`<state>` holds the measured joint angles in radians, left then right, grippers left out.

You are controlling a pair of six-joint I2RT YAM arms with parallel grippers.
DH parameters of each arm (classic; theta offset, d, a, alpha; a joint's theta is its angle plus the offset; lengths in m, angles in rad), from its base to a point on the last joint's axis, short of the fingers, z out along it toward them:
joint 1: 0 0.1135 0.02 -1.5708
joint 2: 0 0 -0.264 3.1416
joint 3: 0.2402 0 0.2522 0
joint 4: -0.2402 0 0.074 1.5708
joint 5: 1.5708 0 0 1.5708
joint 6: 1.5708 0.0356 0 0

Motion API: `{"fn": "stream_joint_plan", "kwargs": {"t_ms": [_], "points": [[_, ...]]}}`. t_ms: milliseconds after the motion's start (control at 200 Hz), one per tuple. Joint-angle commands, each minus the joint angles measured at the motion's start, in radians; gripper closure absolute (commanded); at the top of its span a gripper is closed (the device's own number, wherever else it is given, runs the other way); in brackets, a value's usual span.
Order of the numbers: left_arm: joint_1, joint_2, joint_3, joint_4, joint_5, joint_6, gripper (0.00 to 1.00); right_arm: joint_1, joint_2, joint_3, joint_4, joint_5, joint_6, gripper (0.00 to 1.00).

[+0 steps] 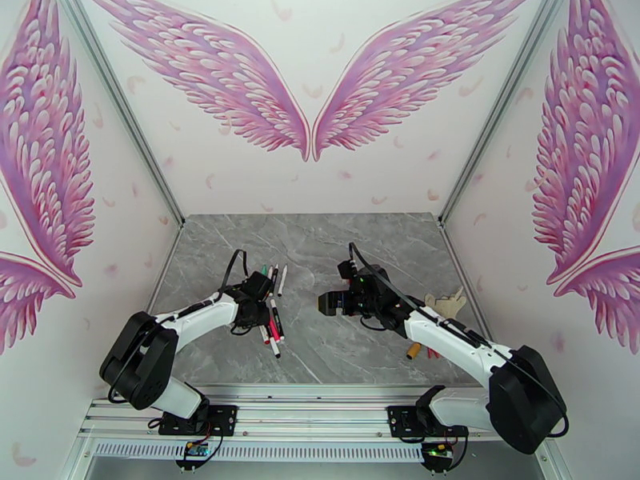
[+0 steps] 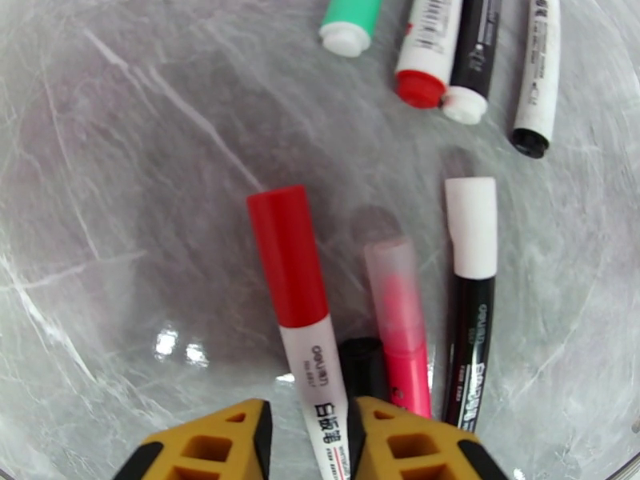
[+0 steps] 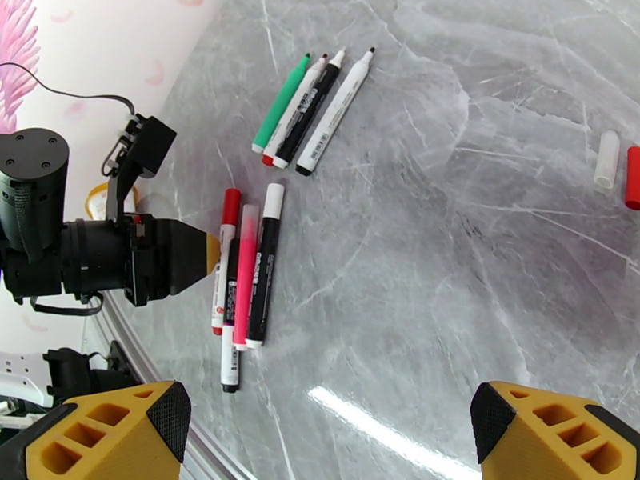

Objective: Open the pen caps

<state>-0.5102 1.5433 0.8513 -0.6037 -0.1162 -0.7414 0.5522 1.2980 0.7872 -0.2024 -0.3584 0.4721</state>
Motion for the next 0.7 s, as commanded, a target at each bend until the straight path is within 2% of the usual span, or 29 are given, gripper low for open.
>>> {"fn": "stream_joint_plan", "kwargs": {"t_ms": [0,250,520,700], "points": [[0.009,0.008,-0.019,0.025,0.019,0.000,0.70,0.009,0.011,0.017,-0.006,0.006,0.009,0.01],[0.027,0.009,-0.041,0.044,0.064,0.014,0.78,0.011,0.017,0.008,0.003,0.005,0.013,0.01],[0.039,0.020,-0.058,0.086,0.104,0.022,0.71,0.012,0.019,0.000,0.012,0.006,0.015,0.01],[0.041,0.033,-0.058,0.074,0.094,0.025,0.71,0.015,0.021,0.000,0.012,0.006,0.017,0.01]]}}
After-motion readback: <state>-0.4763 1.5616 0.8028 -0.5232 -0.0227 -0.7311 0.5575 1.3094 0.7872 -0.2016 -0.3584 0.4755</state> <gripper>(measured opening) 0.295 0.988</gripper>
